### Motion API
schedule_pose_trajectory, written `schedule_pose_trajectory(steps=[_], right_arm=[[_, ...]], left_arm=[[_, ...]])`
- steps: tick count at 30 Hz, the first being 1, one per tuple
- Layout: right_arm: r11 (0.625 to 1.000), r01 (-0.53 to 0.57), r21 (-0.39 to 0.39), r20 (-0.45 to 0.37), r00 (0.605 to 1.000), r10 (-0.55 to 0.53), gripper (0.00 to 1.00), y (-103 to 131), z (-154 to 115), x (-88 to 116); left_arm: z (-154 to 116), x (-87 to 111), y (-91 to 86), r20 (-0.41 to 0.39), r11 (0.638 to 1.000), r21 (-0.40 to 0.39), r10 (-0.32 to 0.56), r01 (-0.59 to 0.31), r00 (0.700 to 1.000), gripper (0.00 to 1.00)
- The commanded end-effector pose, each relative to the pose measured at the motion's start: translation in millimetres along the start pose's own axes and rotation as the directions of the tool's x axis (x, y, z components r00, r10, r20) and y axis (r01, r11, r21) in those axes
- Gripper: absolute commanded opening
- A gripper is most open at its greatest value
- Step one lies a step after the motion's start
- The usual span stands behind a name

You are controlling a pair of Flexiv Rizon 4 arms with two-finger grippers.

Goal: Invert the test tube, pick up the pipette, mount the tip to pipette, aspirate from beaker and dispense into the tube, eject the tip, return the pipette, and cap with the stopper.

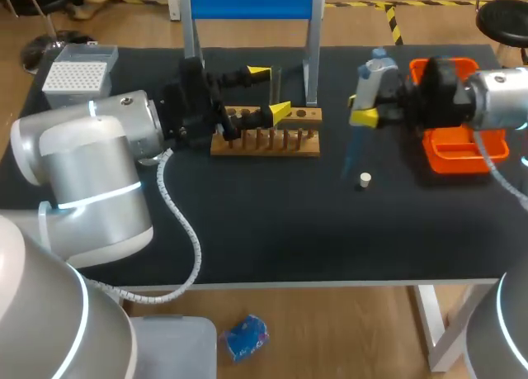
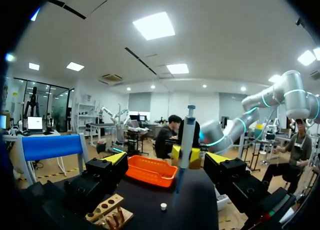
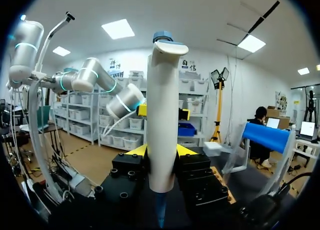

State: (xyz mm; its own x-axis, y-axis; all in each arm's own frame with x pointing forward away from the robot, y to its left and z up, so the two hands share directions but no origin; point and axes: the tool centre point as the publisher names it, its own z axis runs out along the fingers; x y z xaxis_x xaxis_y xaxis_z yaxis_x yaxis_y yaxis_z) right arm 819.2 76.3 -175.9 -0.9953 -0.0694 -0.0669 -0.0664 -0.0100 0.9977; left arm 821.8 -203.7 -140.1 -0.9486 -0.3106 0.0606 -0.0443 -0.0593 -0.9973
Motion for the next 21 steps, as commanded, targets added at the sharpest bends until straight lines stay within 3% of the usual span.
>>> schedule_pose_trajectory(steps=[1, 7, 12, 21], right_arm=[[1.0, 0.013, 0.015, 0.013, 1.0, -0.013, 0.0, 16.0, -42.1, -0.7], [1.0, 0.03, 0.008, 0.048, 0.998, -0.031, 0.0, 25.2, -90.1, -15.2], [0.999, 0.035, -0.011, 0.061, 0.998, -0.034, 0.0, 28.8, -124.1, -25.3], [0.999, 0.052, -0.006, 0.107, 0.993, -0.051, 0.0, 34.6, -181.2, -40.1]], left_arm=[[2.5, 2.1, 0.7, 0.013, 1.0, 0.004, 0.001, -0.001, 1.0, 1.0], [2.5, 2.1, 0.7, 0.013, 1.0, 0.004, 0.001, -0.001, 1.0, 1.0], [23.1, -4.7, -16.9, 0.047, 0.998, -0.032, 0.058, -0.056, 0.997, 1.0], [66.2, -11.0, -41.5, 0.03, 0.995, -0.05, 0.087, -0.085, 0.996, 1.0]])
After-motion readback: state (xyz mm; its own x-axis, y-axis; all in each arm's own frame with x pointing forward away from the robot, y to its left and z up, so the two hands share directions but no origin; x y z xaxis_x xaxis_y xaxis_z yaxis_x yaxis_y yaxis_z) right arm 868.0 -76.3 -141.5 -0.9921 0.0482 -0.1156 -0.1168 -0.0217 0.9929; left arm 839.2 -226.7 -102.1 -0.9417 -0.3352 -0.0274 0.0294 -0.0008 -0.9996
